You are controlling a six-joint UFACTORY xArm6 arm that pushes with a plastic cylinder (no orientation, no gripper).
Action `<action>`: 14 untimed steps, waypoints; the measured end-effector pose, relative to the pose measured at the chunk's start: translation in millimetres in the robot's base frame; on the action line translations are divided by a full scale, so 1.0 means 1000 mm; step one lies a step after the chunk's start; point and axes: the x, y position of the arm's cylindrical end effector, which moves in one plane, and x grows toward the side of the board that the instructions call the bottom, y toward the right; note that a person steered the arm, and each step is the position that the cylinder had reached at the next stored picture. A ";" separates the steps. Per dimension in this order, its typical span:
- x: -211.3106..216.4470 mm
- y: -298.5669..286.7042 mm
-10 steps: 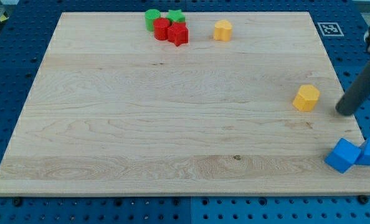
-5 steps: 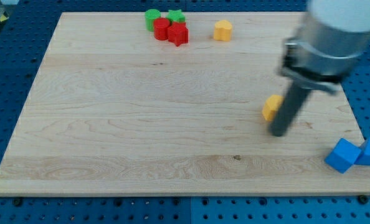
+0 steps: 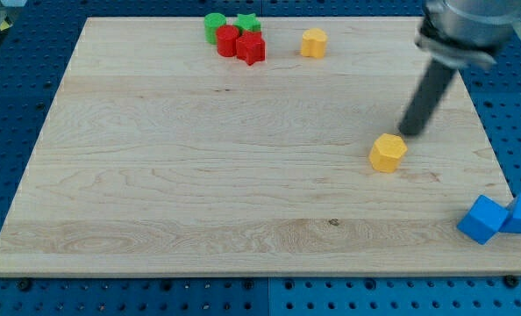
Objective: Move the yellow blocks towards the group of blocks
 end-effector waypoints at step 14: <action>-0.050 -0.069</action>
